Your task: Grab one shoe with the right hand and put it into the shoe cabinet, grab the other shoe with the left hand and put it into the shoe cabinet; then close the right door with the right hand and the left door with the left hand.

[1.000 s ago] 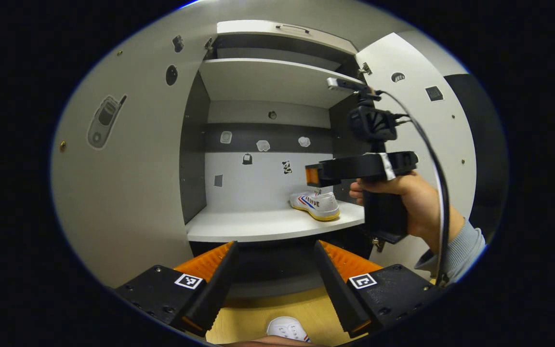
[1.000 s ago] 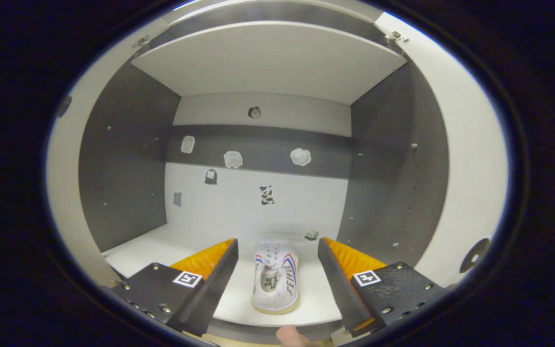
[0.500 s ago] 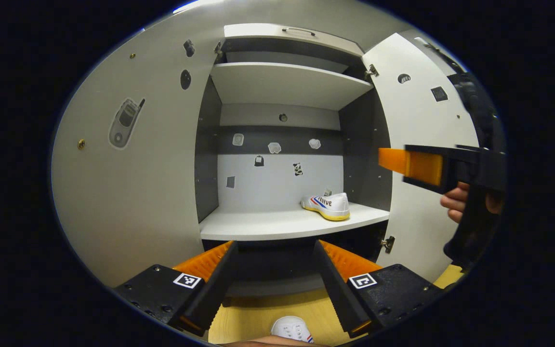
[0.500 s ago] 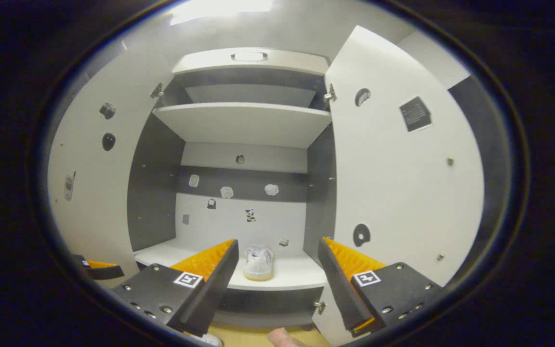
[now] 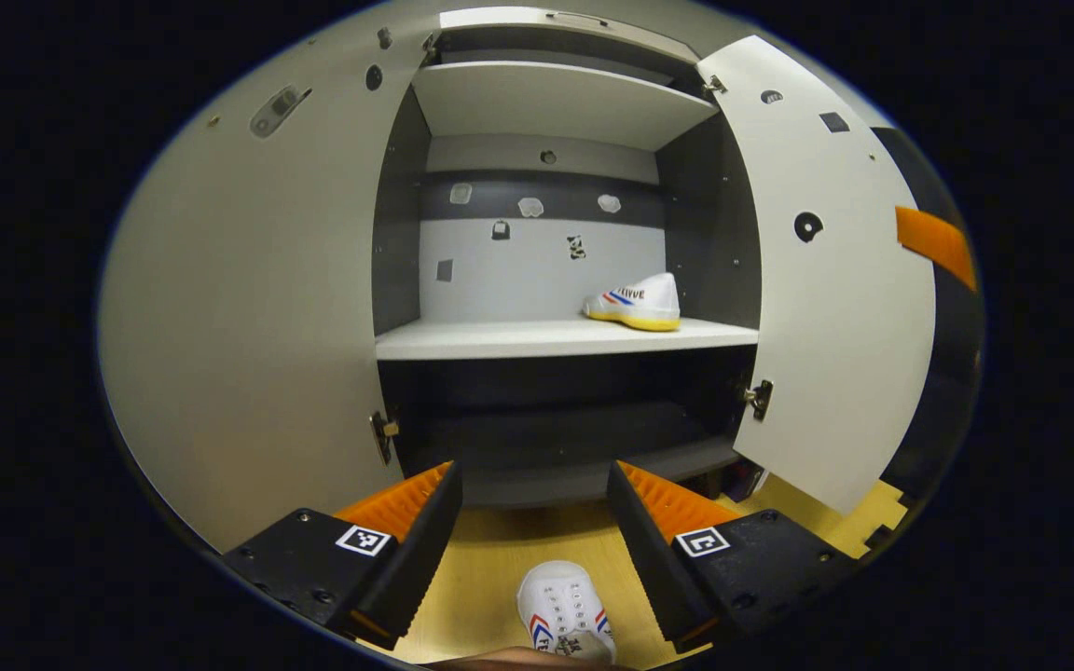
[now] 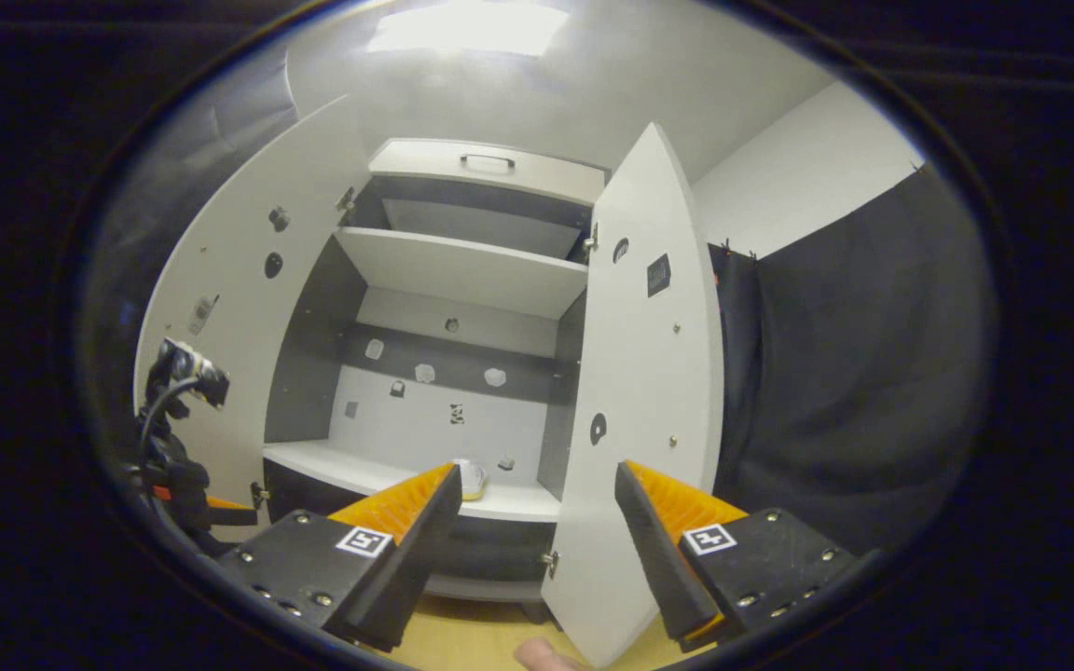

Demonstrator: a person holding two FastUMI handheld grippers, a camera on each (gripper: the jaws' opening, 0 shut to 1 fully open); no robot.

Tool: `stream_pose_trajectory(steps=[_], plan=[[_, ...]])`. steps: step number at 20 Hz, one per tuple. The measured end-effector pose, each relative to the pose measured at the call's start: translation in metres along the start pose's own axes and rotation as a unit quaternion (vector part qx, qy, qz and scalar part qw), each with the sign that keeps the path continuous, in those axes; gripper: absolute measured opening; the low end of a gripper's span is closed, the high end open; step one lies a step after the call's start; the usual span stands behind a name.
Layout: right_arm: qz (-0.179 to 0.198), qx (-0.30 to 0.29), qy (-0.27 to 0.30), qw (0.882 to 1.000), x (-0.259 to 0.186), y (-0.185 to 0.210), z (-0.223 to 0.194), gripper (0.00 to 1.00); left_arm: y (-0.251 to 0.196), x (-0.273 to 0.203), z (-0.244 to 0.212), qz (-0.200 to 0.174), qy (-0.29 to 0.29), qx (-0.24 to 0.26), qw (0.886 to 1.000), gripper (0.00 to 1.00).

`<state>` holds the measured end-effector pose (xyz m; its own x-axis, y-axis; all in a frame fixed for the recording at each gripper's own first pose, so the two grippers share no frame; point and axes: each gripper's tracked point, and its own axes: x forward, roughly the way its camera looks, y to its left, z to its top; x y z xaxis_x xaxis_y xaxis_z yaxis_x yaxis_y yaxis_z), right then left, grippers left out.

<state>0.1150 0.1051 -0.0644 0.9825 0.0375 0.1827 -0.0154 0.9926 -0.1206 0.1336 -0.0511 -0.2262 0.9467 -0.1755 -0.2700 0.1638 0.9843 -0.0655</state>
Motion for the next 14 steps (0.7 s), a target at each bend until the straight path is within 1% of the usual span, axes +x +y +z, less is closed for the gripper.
stream_pose_trajectory(steps=[1,2,3,4,5,8,11,13,14], plan=[[-0.001,0.013,0.003,1.0,-0.003,-0.001,-0.001,0.98,-0.003,0.001,-0.017,-0.01,0.009,-0.005,1.0,0.96],[0.001,0.032,0.012,0.999,-0.005,-0.001,-0.004,0.98,-0.011,0.0,-0.035,-0.03,0.024,-0.01,0.999,0.96],[0.008,0.051,0.021,0.998,-0.009,-0.001,-0.008,0.98,-0.015,-0.003,-0.054,-0.039,0.034,-0.011,0.999,0.95],[0.018,0.067,0.023,0.997,-0.013,-0.001,-0.009,0.99,-0.013,-0.003,-0.068,-0.036,0.04,-0.011,0.998,0.96],[0.023,0.079,0.023,0.996,-0.014,-0.004,-0.008,0.98,-0.011,-0.004,-0.088,-0.033,0.054,-0.013,0.998,0.95],[0.03,0.083,0.008,0.996,-0.016,-0.01,-0.007,0.97,-0.007,-0.002,-0.139,-0.029,0.103,0.011,0.994,0.96],[0.059,0.096,0.015,0.993,-0.018,0.002,-0.018,0.98,-0.002,-0.001,-0.182,-0.027,0.16,-0.002,0.987,0.95],[0.075,0.102,0.021,0.992,-0.014,0.008,-0.025,0.98,0.002,0.0,-0.204,-0.022,0.188,-0.011,0.982,0.96],[0.076,0.1,0.024,0.992,-0.011,0.008,-0.029,0.98,0.004,0.0,-0.212,-0.022,0.197,-0.01,0.98,0.99]])
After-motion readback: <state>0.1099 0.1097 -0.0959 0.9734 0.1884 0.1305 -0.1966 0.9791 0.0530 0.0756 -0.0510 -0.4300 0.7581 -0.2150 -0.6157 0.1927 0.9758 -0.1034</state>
